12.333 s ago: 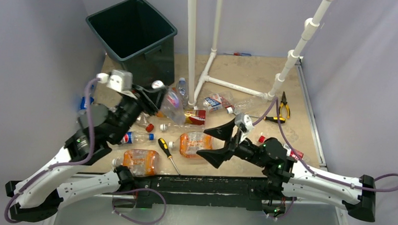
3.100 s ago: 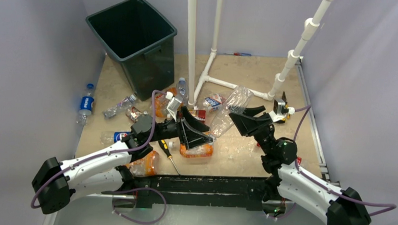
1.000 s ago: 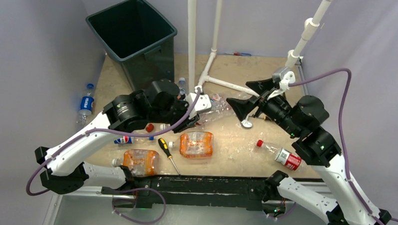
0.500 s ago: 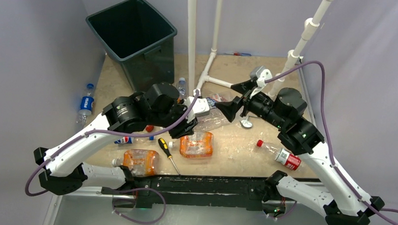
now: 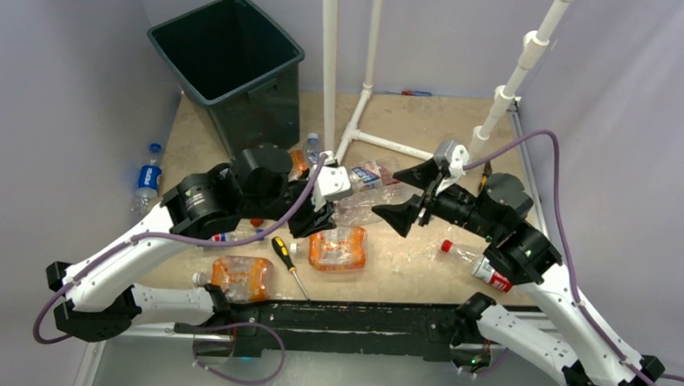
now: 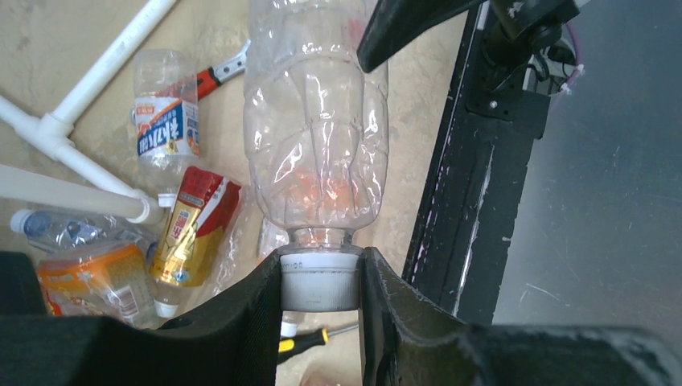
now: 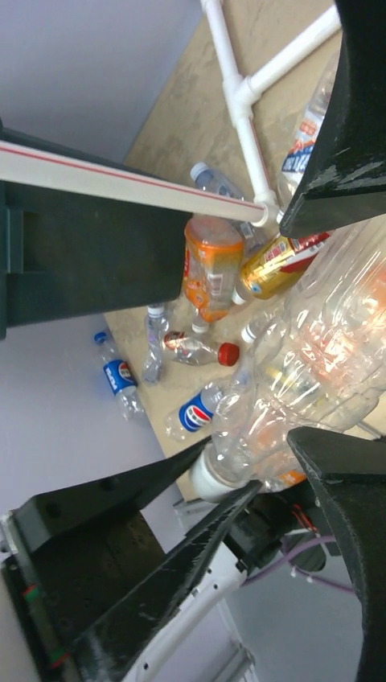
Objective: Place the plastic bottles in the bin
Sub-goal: Place the plastic bottle in the trash bin.
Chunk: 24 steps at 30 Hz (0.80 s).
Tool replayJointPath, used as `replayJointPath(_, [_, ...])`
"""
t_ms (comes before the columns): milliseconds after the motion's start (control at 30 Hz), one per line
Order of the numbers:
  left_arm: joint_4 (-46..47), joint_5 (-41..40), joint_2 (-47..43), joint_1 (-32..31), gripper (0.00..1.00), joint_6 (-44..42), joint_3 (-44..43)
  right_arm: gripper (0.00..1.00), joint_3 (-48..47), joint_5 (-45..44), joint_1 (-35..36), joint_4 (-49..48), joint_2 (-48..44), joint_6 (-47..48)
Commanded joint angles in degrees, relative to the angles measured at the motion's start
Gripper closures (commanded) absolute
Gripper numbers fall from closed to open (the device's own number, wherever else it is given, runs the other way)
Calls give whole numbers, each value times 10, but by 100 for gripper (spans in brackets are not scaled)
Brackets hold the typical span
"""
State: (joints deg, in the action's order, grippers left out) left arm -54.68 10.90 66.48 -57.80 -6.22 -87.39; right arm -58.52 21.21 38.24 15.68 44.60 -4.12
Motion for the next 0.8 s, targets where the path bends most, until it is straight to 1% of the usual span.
replayJointPath(0, [137, 11, -64, -1, 100, 0, 47, 9, 35, 66, 3, -7, -14, -21])
replayJointPath(100, [182, 20, -93, -1, 100, -14, 90, 7, 46, 78, 3, -12, -26, -28])
replayJointPath(200, [191, 27, -105, -1, 100, -38, 113, 4, 39, 79, 3, 1, -29, -19])
replayJointPath(300, [175, 34, -90, -1, 100, -57, 97, 4, 24, 61, 4, 27, -13, -1])
replayJointPath(500, [178, 84, -56, -1, 100, -67, 65, 4, 23, 61, 6, 0, 13, -6])
replayJointPath(633, [207, 102, -63, -1, 100, -68, 71, 4, 17, 76, 9, -21, 22, -6])
replayJointPath(767, [207, 98, -75, -1, 100, -77, 75, 5, 3, 82, 20, -3, 37, 19])
